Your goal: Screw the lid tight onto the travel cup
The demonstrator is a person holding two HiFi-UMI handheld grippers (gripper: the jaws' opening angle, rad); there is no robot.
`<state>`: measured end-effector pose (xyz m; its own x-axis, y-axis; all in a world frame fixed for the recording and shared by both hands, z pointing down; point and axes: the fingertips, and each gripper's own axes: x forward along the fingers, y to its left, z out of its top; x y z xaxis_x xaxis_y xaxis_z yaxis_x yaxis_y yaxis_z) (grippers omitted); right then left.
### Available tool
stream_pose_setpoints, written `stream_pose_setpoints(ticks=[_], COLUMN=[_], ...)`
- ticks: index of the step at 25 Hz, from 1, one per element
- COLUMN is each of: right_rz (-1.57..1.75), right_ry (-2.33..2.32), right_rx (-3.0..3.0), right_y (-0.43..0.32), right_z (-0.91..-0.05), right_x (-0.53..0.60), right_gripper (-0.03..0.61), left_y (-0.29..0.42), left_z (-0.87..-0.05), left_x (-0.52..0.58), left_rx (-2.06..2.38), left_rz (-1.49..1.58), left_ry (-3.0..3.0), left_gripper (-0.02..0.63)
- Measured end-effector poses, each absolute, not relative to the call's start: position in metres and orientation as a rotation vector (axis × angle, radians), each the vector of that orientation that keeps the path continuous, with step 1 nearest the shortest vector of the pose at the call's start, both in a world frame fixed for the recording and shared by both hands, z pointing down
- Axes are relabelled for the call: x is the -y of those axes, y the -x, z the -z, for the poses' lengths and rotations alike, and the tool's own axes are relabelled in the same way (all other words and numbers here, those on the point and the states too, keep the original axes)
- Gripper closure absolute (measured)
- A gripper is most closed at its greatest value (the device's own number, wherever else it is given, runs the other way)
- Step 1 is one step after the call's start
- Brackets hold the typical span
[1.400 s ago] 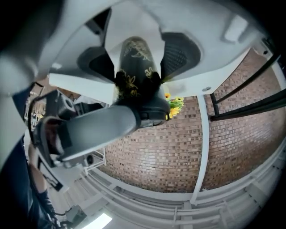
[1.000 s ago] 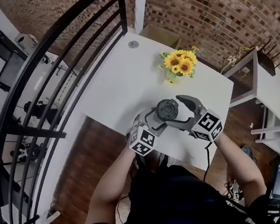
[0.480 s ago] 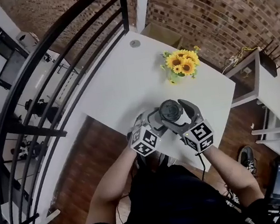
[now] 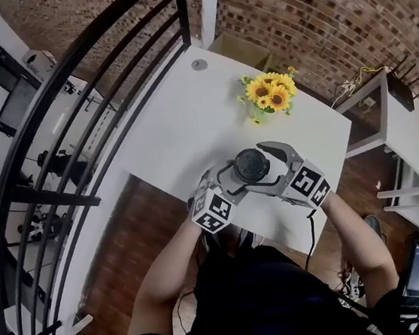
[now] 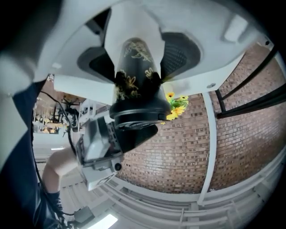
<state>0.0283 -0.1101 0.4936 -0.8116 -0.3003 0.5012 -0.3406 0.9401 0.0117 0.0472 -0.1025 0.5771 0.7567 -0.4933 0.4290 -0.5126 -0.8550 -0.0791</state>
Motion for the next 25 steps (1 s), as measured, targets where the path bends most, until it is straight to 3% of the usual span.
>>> stream_pose_setpoints(ticks=[5, 12, 15, 25], right_rz=[-0.097, -0.277, -0.352, -0.08], right_ry=[-0.302, -1.148, -1.285, -0.345], right_rx=[2.508, 2.455, 2.352, 2.522], right_y=[-0.025, -0.035, -0.04, -0.021], right_z=[-0.508, -0.51, -0.519, -0.504], right_x=[0.107, 0.112, 0.107, 0.105], right_gripper=[0.166, 0.17, 0.178, 0.152], left_y=[-0.046, -0.042, -0.042, -0.045], left_z=[-0.578, -0.578, -0.579, -0.578], left_x=[0.101, 0.1, 0.098, 0.1], left_rx=[0.831, 0.863, 0.867, 0.848], left_rz=[-0.688, -0.66, -0.658, -0.661], left_ry=[-2.894, -2.892, -2.888, -2.89], left_gripper=[0.291, 0.291, 0.291, 0.291])
